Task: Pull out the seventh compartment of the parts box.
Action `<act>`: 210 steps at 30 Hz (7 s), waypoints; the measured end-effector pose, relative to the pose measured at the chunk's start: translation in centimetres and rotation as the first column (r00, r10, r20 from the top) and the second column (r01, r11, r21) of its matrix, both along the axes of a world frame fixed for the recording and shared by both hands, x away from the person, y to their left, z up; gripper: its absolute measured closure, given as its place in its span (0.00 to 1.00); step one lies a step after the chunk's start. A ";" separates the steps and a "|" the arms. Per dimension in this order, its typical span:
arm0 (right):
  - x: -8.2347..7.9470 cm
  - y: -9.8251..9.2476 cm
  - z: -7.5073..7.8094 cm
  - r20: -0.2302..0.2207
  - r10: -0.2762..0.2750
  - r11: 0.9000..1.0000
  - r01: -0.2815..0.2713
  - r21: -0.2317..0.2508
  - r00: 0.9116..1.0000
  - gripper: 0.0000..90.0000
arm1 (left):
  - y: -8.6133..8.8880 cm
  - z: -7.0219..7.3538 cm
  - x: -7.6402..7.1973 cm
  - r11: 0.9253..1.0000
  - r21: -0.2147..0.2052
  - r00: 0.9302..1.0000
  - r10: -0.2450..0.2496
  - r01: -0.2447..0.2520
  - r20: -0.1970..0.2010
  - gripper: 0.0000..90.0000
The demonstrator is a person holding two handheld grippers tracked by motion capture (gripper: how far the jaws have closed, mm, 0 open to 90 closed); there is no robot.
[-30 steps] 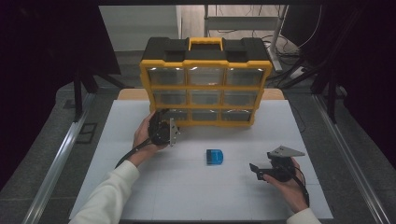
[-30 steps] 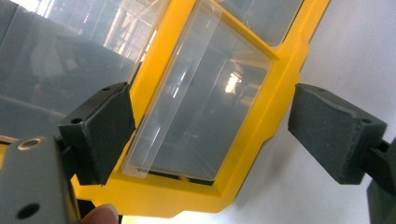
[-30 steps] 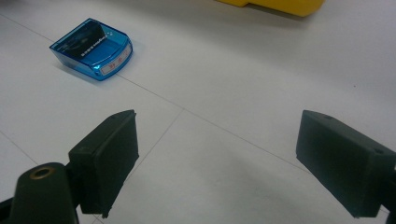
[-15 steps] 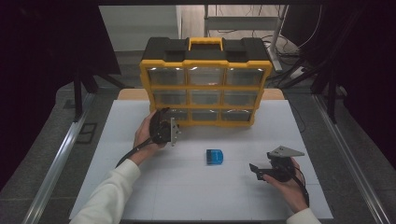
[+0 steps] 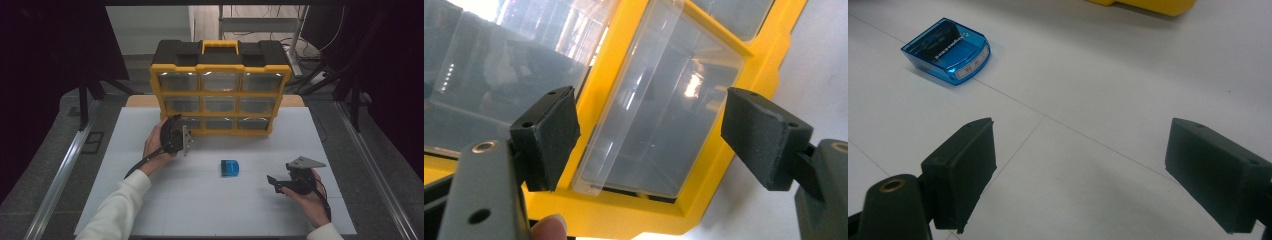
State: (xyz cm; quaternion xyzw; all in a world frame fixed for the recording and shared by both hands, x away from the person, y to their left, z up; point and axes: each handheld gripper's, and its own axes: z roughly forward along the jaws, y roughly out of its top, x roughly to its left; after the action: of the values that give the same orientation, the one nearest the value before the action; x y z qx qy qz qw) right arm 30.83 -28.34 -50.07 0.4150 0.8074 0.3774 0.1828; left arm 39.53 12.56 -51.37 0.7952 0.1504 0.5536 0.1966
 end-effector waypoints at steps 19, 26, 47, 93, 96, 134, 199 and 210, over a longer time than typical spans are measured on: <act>0.0 0.0 0.0 0.003 0.000 1.000 0.000 -0.003 1.000 0.15 | -0.1 -0.4 0.4 0.999 0.021 0.999 0.027 -0.028 0.033 0.33; -0.1 0.0 0.1 0.010 0.004 1.000 -0.004 -0.003 1.000 0.15 | -0.2 -0.4 0.5 0.998 0.050 0.998 0.041 -0.044 0.051 0.39; -0.1 0.0 0.1 0.010 -0.002 1.000 0.002 -0.003 1.000 0.15 | -0.5 -1.0 0.5 0.994 0.090 0.994 0.055 -0.064 0.099 0.51; -0.2 -0.1 0.1 0.011 -0.008 1.000 0.008 -0.003 1.000 0.15 | -0.8 -1.3 0.4 0.979 0.169 0.980 0.081 -0.113 0.184 0.70; -0.2 0.0 0.1 0.011 -0.007 1.000 0.007 -0.004 1.000 0.15 | -0.8 -1.3 0.4 0.977 0.178 0.978 0.080 -0.115 0.191 0.71; -0.1 -0.1 0.1 0.011 -0.008 1.000 0.008 -0.009 1.000 0.15 | -0.5 -1.5 0.2 0.975 0.201 0.980 0.054 -0.093 0.193 0.82; -0.1 -0.2 0.1 0.014 -0.011 1.000 0.011 -0.010 1.000 0.15 | -0.4 -1.2 -0.9 0.977 0.201 0.984 0.034 -0.070 0.177 0.82; -0.1 -0.1 0.1 0.013 -0.010 1.000 0.010 -0.011 1.000 0.15 | -0.3 -1.1 -1.4 0.977 0.201 0.984 0.029 -0.065 0.173 0.82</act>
State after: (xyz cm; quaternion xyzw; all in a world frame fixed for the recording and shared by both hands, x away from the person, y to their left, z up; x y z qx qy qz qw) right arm 30.70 -28.48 -50.00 0.4157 0.8061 0.3747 0.1924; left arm 38.12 12.28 -52.48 0.7575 0.0937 0.6363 0.1120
